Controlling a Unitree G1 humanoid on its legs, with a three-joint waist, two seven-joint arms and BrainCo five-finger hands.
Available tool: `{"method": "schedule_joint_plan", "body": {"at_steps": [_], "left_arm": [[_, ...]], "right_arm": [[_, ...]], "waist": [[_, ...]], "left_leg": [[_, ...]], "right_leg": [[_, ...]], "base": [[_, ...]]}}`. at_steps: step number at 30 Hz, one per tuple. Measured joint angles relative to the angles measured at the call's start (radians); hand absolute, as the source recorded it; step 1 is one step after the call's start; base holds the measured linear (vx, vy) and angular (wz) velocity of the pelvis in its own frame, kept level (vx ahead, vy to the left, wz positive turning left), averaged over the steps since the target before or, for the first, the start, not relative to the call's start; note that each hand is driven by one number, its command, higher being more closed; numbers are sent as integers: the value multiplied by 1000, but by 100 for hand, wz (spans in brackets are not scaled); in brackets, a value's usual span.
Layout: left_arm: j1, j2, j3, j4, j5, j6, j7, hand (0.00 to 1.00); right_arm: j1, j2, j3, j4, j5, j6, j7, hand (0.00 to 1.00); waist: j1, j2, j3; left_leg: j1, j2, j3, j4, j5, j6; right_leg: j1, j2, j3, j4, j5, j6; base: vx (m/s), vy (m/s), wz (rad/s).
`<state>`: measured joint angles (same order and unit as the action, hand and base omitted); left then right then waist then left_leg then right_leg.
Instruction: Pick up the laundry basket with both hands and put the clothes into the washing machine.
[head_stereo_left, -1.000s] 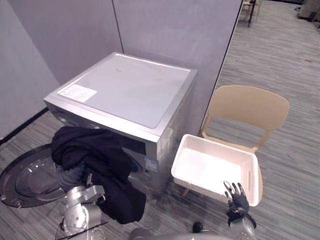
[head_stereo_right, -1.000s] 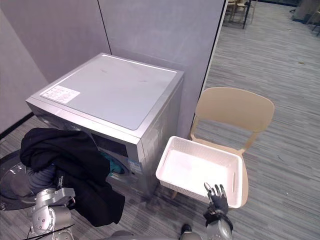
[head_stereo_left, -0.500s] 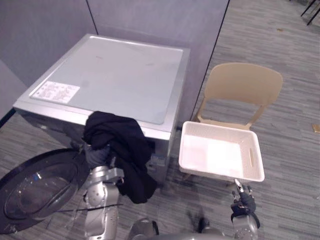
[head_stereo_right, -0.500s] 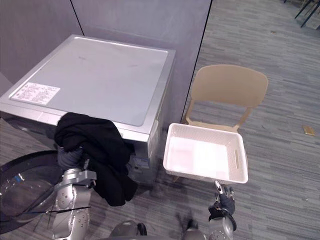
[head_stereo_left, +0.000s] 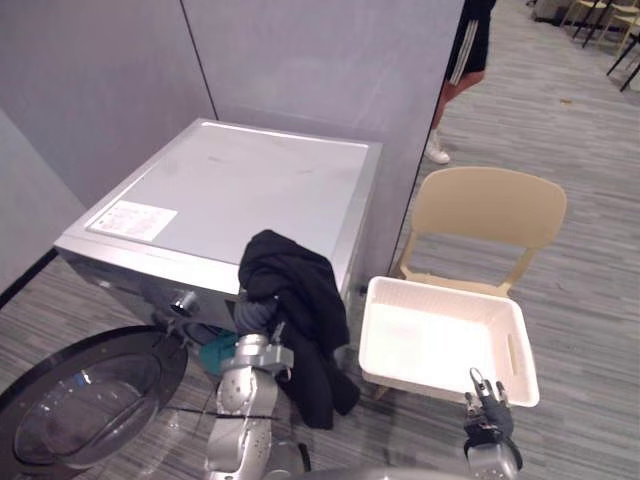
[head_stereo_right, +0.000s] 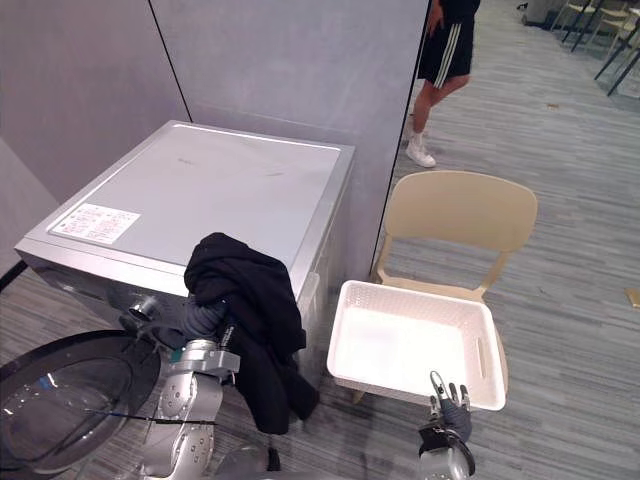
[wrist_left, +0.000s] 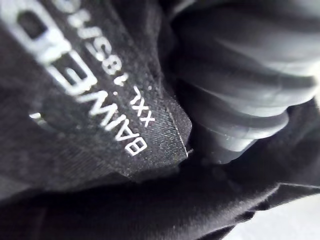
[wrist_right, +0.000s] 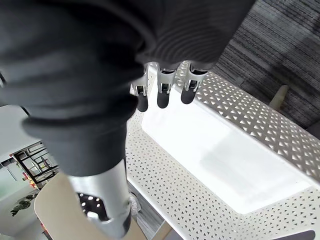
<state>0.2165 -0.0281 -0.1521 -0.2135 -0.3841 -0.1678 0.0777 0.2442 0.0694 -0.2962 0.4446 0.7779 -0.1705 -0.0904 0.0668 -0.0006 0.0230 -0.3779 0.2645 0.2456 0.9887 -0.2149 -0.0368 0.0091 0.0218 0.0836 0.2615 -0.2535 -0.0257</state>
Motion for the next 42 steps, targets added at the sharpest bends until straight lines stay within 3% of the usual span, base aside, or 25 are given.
{"method": "schedule_joint_plan", "body": {"at_steps": [2, 6, 8, 9, 10, 11, 12, 13, 14, 16, 17, 18, 19, 20, 21, 23, 26, 28, 31, 33, 35, 36, 37, 38, 42], "left_arm": [[0, -11, -4, 21, 0, 1, -12, 100], [-34, -17, -33, 20, -1, -53, -17, 100], [-81, -16, -35, 31, -1, -72, -23, 100], [-117, -17, -42, 38, -1, -86, -27, 100], [-160, 2, -46, 49, -1, -102, -30, 100], [-183, 27, -52, 62, -1, -108, -30, 100], [-205, 56, -48, 91, -4, -114, -29, 100], [-211, 73, -51, 115, -8, -114, -29, 100], [-210, 78, -53, 122, -8, -114, -29, 100], [-217, 94, -75, 120, -9, -116, -32, 100], [-218, 105, -80, 119, -9, -116, -33, 100], [-226, 111, -88, 114, -8, -115, -34, 100], [-222, 105, -90, 111, -8, -107, -35, 100], [-216, 104, -88, 110, -8, -104, -34, 100], [-216, 103, -86, 109, -8, -92, -34, 100], [-207, 92, -74, 104, -8, -89, -34, 100], [-176, 77, -73, 97, -8, -91, -33, 100], [-165, 73, -71, 104, -7, -89, -32, 100], [-160, 73, -42, 102, -6, -94, -33, 100], [-166, 87, -23, 117, 0, -93, -33, 100], [-155, 90, -10, 147, 2, -87, -32, 100], [-134, 96, 4, 153, 2, -77, -32, 100], [-130, 104, 9, 153, 2, -81, -35, 100], [-129, 108, 6, 157, 2, -78, -36, 100], [-47, 58, -12, 297, 2, 36, -42, 100]], "right_arm": [[21, -4, 1, -1, -3, -1, 0, 0], [-16, -43, -1, 106, -22, -7, -1, 0], [-38, -55, -19, 137, -29, -24, -12, 0], [-50, -74, -26, 143, -39, -35, -24, 0], [-74, -79, -35, 186, -45, -45, -24, 0], [-93, -61, -41, 211, -44, -42, -25, 0], [-111, -45, -33, 228, -44, -22, -25, 0], [-118, -21, -14, 228, -44, -17, -26, 0], [-122, -7, -5, 226, -44, -16, -26, 0], [-133, 6, -1, 202, -20, -18, -42, 0], [-133, 12, 2, 185, -20, -19, -40, 0], [-134, 13, 3, 167, -21, -17, -40, 0], [-140, 8, 25, 159, -21, -17, -41, 0], [-143, 2, 40, 158, -21, -15, -41, 0], [-140, 1, 67, 155, -21, -11, -41, 0], [-137, 2, 83, 145, -22, 1, -40, 0], [-127, 0, 113, 122, -22, 3, -26, 0], [-113, -2, 141, 134, -33, 5, -8, 0], [-112, -2, 142, 195, -42, 5, 7, 0], [-120, -6, 131, 245, -43, 6, 6, 0], [-115, -17, 128, 283, -43, 14, 7, 0], [-100, -18, 122, 289, -44, 17, 8, 0], [-89, -19, 93, 312, -48, 15, 15, 0], [-93, -22, 72, 340, -52, 15, 17, 0], [-99, -76, -52, 489, -64, 21, 23, 0]], "waist": [[-2, -26, -9], [-28, -23, -25], [-49, -13, -31], [-55, 2, -41], [-58, -32, -52], [-62, -73, -49], [-57, -81, -46], [-52, -78, -48], [-50, -75, -51], [-42, -56, -66], [-39, -45, -64], [-39, -29, -64], [-26, 4, -71], [-25, 17, -69], [-31, 29, -68], [-26, 20, -72], [-28, 14, -82], [-26, -8, -93], [-34, -44, -112], [-35, -43, -109], [-32, -19, -92], [-35, -19, -86], [-49, -74, -89], [-49, -80, -89], [-57, -18, -18]], "left_leg": [[-9, 62, -51, -84, 3, 1], [12, 65, -262, -468, 30, -21], [60, 71, -317, -710, 103, -31], [102, 77, -334, -827, 224, -35], [104, 38, -328, -817, 176, -224], [93, -2, -317, -776, 164, -210], [74, -13, -304, -704, 115, -210], [57, -13, -289, -632, 71, -186], [44, -13, -278, -597, 49, -172], [-32, -22, -226, -477, -25, -115], [-49, -22, -208, -459, -40, -101], [-64, -23, -174, -444, -63, -82], [-68, -13, -107, -460, -66, -41], [-63, -3, -86, -468, -65, -27], [-58, -4, -53, -490, -50, 5], [-28, -19, -10, -526, -34, 31], [-4, -52, 31, -600, 10, 42], [28, -77, 42, -682, 64, 37], [44, -111, 40, -773, 142, 24], [67, -113, 21, -823, 188, -1], [142, -66, 10, -874, 224, -32], [179, -54, 7, -905, 242, -48], [190, -78, -4, -925, 252, -61], [191, -78, -13, -936, 266, -67], [204, -61, -32, -979, 325, -70]], "right_leg": [[-30, -63, 0, 36, -24, 43], [-106, -168, 8, 84, -72, 125], [-119, -214, 5, 92, -78, 170], [-117, -236, 7, 88, -73, 215], [-112, -287, 21, 72, -65, 266], [-107, -324, 36, 50, -38, 285], [-78, -337, 56, -11, 65, 287], [-52, -339, 60, -67, 164, 287], [-48, -341, 61, -90, 212, 286], [-90, -361, 64, -147, 390, 285], [-108, -369, 59, -161, 440, 275], [-137, -378, 40, -190, 536, 247], [-174, -375, -27, -277, 720, 90], [-190, -364, -64, -265, 713, 80], [-197, -327, -132, -187, 592, 121], [-178, -267, -211, -101, 410, 134], [-168, -211, -185, -30, 273, 153], [-166, -169, -128, -36, 224, 152], [-141, -169, -93, -124, 201, 126], [-114, -147, -100, -139, 199, 127], [-105, -97, -98, -68, 195, 120], [-95, -88, -89, -82, 151, 79], [-72, -102, -89, -103, 117, 93], [-65, -103, -91, -117, 110, 98], [-44, -81, -107, -140, 91, 77]], "base": [[64, 145, 6], [167, 380, 17], [213, 512, 27], [261, 662, 13], [238, 662, 5], [170, 583, -15], [107, 505, -29], [91, 484, -39], [39, 604, -46], [-44, 602, -61], [-84, 399, -70], [-114, 467, -106], [-84, 425, -112], [-59, 448, -106], [21, 256, -52], [60, 192, -52], [32, 155, -23], [14, 25, 3], [12, -60, 13], [-18, -137, 21], [-78, -197, 0], [-136, -224, 22], [-120, -196, 32], [-166, -251, 33], [-180, -121, 5]]}}
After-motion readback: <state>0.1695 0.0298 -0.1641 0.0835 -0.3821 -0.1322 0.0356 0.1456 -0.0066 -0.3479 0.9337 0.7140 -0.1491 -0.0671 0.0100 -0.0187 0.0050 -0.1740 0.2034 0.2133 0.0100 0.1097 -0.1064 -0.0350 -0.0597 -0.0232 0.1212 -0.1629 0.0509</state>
